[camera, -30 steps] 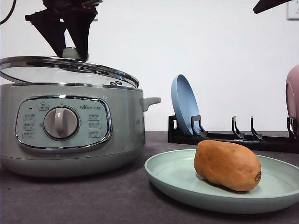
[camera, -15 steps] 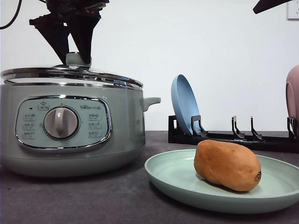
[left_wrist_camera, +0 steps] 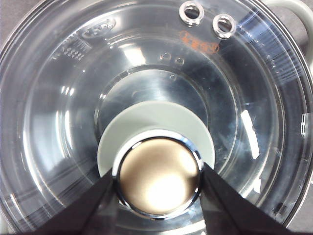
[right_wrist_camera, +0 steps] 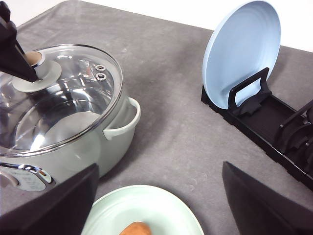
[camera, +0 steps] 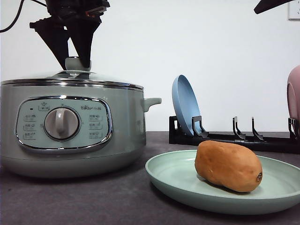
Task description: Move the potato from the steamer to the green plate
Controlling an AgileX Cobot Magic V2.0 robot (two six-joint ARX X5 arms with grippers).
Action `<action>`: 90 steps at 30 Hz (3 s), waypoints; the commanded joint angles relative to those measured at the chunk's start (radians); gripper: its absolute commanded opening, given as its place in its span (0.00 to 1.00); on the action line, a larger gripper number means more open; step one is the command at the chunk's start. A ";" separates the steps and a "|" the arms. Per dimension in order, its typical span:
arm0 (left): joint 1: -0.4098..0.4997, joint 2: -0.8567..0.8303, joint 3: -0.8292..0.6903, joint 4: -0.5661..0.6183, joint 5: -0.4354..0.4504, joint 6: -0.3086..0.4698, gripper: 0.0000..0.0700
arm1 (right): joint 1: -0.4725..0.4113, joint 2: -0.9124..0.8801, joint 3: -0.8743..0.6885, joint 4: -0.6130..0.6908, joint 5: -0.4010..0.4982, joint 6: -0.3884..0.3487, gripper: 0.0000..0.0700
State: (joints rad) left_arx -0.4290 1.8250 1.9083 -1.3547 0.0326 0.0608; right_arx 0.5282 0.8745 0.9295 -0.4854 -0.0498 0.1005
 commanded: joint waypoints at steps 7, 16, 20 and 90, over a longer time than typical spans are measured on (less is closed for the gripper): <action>-0.010 0.026 0.028 -0.003 0.009 -0.010 0.80 | 0.003 0.004 0.014 0.003 -0.002 -0.012 0.73; -0.010 -0.068 0.043 0.016 0.009 -0.020 0.80 | 0.003 0.004 0.014 -0.005 -0.004 -0.011 0.73; -0.010 -0.132 0.047 0.012 0.014 -0.021 0.79 | 0.003 0.004 0.014 -0.022 -0.009 -0.011 0.73; 0.069 -0.540 0.000 0.146 0.229 0.001 0.00 | 0.004 0.004 0.015 -0.308 -0.343 0.038 0.00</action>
State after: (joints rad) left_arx -0.3718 1.3172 1.8971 -1.2651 0.2643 0.0471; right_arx 0.5282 0.8745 0.9295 -0.8024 -0.3914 0.1383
